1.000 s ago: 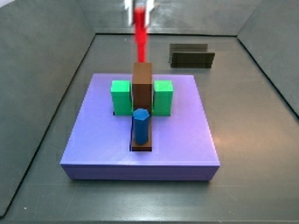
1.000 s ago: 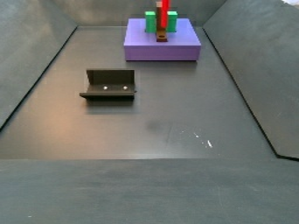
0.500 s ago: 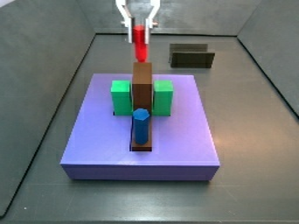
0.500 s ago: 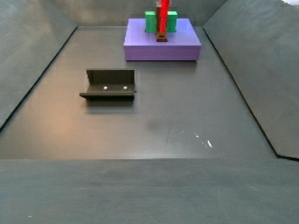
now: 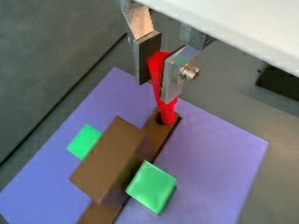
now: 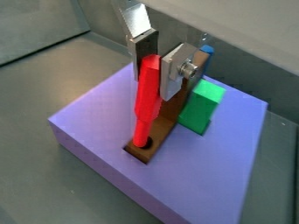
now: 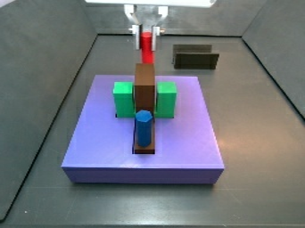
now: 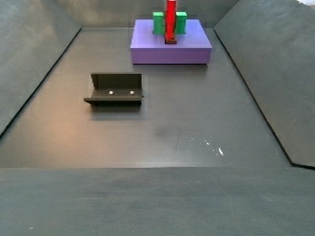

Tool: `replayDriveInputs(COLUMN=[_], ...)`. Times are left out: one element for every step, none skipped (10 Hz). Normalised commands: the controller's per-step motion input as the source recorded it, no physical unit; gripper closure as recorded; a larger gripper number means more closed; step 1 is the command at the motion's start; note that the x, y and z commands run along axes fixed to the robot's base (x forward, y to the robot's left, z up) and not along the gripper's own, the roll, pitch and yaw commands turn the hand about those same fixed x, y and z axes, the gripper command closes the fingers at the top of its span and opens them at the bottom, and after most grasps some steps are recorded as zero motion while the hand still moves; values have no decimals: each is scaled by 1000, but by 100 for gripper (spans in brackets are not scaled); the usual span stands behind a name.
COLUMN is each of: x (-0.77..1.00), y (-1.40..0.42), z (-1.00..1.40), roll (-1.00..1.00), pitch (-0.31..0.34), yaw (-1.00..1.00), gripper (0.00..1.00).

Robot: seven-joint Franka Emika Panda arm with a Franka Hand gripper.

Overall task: Pick up the red object. Move up. Place the red object on the fixture. Regrasp the red object. Move to above the board. Insert the red object.
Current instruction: Insert the red object.

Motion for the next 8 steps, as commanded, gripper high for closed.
replayDriveInputs(x=[-377,-260,0,151,274,349,294,109], y=[0,0,-71,-91,-80,-29,0,109], z=[0,0,0,-60,-6,0,-11,-71], roll=[0,-6,-1,0,0,-16,-43,-37], pitch=[-24,-20,0,30,79,84,54,13], yaw=[0,-26,-6,0,0,0,0,0], gripper=[100,100,100,100,100,100,100,100])
